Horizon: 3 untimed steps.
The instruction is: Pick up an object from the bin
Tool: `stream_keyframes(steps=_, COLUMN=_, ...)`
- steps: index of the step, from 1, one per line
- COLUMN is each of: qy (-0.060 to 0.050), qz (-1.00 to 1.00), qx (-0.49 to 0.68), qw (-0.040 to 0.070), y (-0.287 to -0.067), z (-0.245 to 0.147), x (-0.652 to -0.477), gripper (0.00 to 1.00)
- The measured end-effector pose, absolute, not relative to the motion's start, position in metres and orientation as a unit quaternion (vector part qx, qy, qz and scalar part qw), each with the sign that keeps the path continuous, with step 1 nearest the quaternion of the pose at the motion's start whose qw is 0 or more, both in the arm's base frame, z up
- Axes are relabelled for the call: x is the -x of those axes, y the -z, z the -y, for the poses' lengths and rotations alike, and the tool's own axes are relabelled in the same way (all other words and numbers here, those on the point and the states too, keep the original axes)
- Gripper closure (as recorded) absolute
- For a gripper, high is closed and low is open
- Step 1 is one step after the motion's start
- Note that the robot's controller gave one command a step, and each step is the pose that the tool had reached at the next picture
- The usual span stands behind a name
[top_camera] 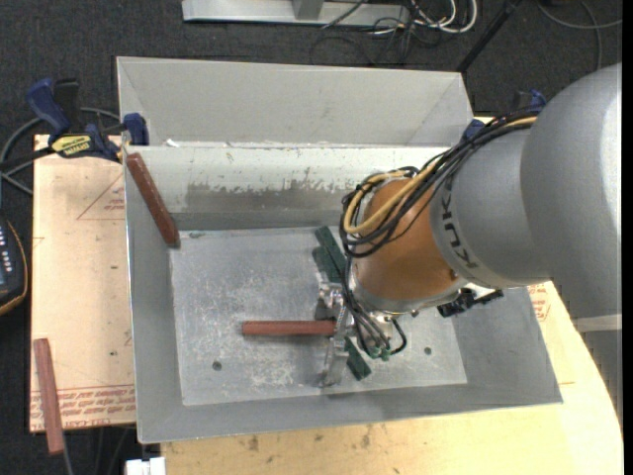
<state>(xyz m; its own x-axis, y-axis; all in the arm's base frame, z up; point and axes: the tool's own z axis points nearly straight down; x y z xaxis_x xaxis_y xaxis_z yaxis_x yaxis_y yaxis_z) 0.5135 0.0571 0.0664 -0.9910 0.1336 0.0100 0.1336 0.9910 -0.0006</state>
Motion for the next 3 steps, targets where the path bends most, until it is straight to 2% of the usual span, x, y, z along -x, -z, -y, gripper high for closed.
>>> stream_keyframes(steps=1, qy=0.001, qz=0.998, qx=0.067, qw=0.0, y=-0.07, z=-0.057, x=-0.517, gripper=1.0)
stream_keyframes(steps=2, qy=0.001, qz=0.996, qx=0.093, qw=-0.001, y=-0.096, z=-0.069, x=-0.514, gripper=1.0)
stream_keyframes(steps=3, qy=0.001, qz=0.996, qx=0.093, qw=-0.003, y=-0.172, z=-0.072, x=-0.495, gripper=1.0)
